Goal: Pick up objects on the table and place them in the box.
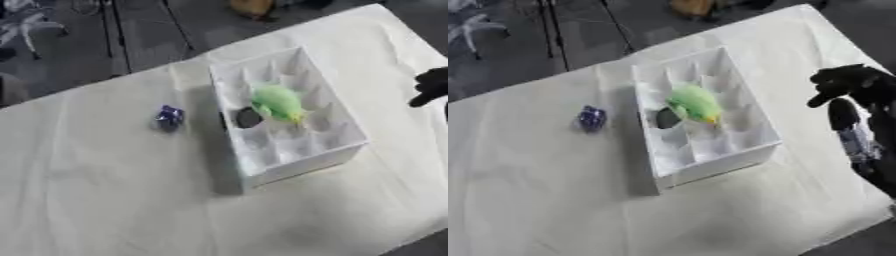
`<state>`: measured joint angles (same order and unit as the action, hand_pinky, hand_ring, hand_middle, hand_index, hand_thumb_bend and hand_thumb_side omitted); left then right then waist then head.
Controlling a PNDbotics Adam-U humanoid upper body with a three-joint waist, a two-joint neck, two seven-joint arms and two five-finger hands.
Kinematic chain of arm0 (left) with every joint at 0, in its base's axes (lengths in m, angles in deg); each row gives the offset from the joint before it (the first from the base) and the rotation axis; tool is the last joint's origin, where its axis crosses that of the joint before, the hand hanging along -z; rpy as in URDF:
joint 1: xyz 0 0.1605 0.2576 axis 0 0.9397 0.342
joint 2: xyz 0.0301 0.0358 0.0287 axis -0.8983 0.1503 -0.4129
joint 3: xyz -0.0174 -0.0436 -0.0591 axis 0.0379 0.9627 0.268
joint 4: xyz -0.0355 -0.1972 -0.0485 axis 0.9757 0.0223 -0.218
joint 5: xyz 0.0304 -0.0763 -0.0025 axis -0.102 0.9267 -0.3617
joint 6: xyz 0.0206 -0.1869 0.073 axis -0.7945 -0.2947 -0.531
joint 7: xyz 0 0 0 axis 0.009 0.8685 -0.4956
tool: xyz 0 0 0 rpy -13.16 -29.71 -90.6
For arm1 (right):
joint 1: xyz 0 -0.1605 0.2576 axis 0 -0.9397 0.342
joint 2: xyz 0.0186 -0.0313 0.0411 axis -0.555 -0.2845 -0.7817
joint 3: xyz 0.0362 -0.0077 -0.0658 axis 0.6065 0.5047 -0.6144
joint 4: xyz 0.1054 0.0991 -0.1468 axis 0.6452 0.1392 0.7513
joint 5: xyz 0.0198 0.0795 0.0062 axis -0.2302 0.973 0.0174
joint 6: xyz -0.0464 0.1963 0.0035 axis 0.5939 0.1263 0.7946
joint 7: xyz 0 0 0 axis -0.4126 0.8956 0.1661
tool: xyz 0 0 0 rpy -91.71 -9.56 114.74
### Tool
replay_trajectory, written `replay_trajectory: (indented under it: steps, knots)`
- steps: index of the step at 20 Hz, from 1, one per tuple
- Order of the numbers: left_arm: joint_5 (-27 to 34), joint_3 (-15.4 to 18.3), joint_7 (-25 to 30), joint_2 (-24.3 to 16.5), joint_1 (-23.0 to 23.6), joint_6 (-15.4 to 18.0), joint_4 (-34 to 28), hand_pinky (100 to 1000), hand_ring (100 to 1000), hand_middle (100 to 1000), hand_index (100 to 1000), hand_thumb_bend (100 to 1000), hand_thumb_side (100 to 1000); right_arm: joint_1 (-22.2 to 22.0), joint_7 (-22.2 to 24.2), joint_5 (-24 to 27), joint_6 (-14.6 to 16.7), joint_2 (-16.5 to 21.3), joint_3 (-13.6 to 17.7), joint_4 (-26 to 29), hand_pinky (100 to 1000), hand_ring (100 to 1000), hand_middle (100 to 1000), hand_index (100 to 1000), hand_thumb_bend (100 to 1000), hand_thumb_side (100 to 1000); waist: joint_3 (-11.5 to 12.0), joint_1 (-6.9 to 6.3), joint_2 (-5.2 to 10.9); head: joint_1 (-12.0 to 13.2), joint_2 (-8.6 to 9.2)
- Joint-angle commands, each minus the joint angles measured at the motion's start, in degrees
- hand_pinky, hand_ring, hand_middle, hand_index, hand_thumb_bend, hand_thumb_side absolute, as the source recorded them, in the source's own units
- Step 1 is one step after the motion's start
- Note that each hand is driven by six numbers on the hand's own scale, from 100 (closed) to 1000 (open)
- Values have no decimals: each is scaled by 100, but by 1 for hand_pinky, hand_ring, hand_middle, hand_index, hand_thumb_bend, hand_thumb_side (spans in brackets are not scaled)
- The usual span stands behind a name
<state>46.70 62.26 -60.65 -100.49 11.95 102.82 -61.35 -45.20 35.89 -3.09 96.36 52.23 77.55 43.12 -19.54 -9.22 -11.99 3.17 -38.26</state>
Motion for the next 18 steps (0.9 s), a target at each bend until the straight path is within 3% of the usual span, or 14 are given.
replay_trajectory:
  steps: [1,18]
  knots:
    - [-4,124,-12,-66,33,-14,-243,1000,766,813,800,704,777,28,-15,-46,-19,69,55,140,750,576,701,817,228,746,19,98,45,-25,-9]
    - [-400,201,107,32,210,-194,-442,1000,763,809,798,682,778,13,-26,-32,-13,74,74,140,750,577,701,817,225,744,61,153,53,-57,23]
